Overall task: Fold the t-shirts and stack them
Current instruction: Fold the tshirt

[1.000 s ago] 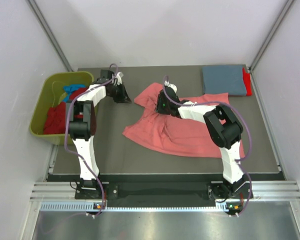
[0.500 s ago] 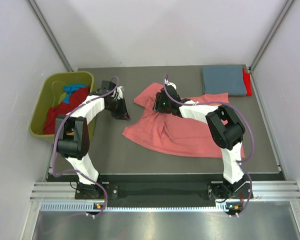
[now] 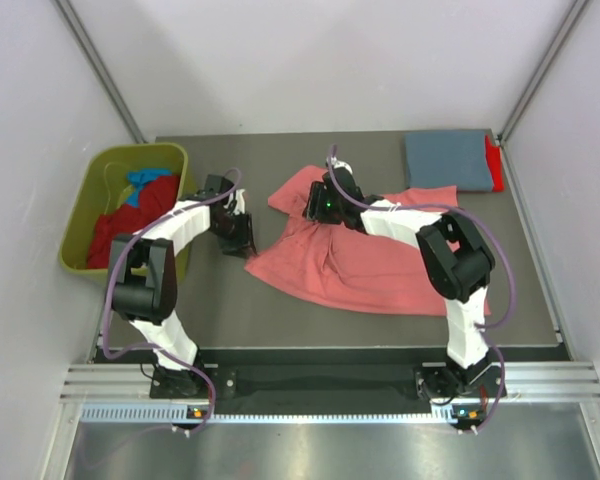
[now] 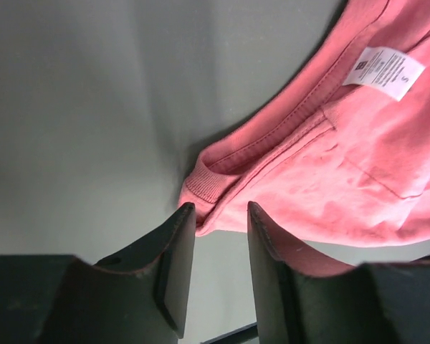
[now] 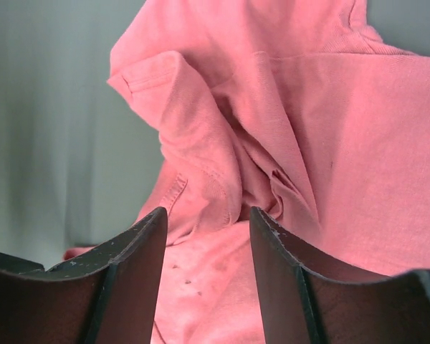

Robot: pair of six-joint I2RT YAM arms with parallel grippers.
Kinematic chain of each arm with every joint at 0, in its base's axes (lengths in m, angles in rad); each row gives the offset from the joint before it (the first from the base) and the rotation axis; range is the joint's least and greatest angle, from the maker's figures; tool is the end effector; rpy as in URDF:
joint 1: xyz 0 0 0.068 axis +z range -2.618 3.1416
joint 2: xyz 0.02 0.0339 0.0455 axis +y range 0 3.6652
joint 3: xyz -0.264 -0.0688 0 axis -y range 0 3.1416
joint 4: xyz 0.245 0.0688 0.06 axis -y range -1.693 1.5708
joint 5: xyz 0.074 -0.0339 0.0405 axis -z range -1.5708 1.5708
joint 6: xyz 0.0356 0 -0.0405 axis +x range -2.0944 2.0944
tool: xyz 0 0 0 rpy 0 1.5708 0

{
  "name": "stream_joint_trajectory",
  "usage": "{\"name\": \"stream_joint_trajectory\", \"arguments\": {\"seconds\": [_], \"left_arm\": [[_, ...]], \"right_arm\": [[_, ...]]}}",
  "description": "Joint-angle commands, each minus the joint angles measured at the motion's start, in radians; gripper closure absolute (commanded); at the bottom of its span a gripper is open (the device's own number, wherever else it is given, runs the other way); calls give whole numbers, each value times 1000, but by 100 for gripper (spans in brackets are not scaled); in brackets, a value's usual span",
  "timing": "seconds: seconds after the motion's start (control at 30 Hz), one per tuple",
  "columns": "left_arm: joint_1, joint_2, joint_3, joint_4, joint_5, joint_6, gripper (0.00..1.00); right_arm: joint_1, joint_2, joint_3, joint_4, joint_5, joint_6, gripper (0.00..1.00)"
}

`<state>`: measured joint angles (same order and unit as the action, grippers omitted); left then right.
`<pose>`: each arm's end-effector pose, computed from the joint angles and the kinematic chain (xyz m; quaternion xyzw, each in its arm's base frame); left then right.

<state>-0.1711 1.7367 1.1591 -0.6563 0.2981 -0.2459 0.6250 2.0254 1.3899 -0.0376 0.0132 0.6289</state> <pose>0.3306 -0.0677 0.1884 -0.0116 0.9752 -0.1775 0.1319 0.3688 0.2655 0.1852 0.0046 0.9009 0.2498 0.3549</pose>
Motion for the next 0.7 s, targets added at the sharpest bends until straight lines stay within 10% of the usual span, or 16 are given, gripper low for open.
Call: {"name": "stream_joint_trajectory", "arguments": {"seconds": [0.0,0.3,0.43,0.67], "left_arm": [[2,4,-9,1,19,40,59],[2,57,-22,20,7,33,67],[2,81,-21,9,12,16,100],[2,-31,-117,-94,-183,-170,100]], "right_arm": [[-10,-65,35,30,-9,-6,50],[-8,-117,26,24,-10,-14,49],[-14,-165,-2,22,-9,-17,49],[-53,-306,-98,7,-9,-26,48]]}}
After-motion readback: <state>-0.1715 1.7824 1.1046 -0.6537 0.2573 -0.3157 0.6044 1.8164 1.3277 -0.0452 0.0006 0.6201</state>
